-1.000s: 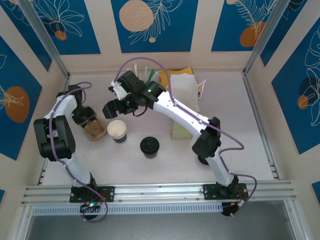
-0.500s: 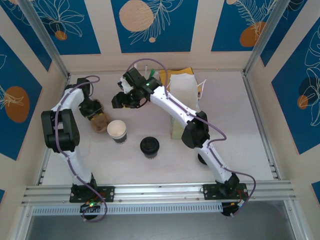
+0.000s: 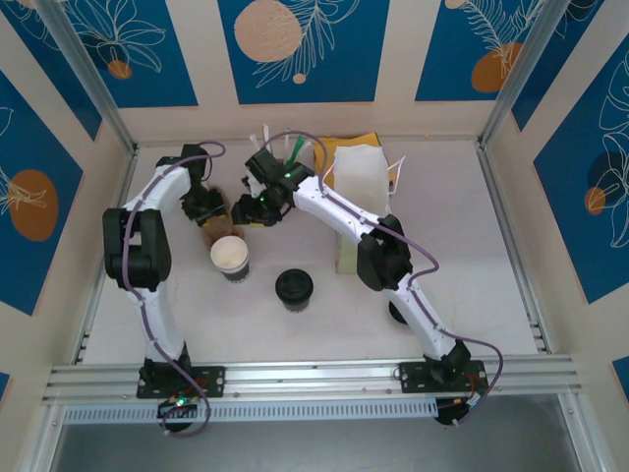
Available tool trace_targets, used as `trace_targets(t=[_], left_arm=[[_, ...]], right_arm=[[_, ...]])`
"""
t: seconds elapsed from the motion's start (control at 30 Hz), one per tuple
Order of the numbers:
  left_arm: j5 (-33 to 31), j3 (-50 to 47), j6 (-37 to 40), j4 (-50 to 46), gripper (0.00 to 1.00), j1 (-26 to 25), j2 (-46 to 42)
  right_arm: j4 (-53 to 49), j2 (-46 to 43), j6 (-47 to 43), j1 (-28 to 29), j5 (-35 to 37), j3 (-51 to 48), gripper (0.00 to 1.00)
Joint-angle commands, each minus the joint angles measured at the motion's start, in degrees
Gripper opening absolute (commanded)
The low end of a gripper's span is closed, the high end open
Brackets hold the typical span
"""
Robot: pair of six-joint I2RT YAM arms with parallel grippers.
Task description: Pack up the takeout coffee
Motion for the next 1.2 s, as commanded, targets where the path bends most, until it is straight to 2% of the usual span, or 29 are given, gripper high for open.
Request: trace_targets(t=[0.0,0.23,0.4,0.87,1.17], left_arm=[[1.8,2.1,-1.4,-1.6,0.33,-1.6,2.2],[1.5,4.5,-2.0,-2.6,0.33,-4.5,4.0],[1.8,4.9,-2.8,-2.5,0.32,-6.1,4.6],[2.1,5.3,-3.8,-2.8,0.32,-6.8,4.4],[1.9,5.2,-3.8,-3.2,0.32,-6.8,4.2]], right_arm=[[2.8,-5.9,2.2,-1.0,1.5,-4.3,0.50],[6.1,-8.2,3.9,-2.4,0.4,-9.7,0.49],[7.1,-8.4,4.7,-2.8,-1.1,-10.7,0.40],[7.5,-6.8,6.5,-2.9,-2.7,-11.9,0.41],[5.5,-5.2,6.9,-2.9,-1.7,-10.7,0.45]])
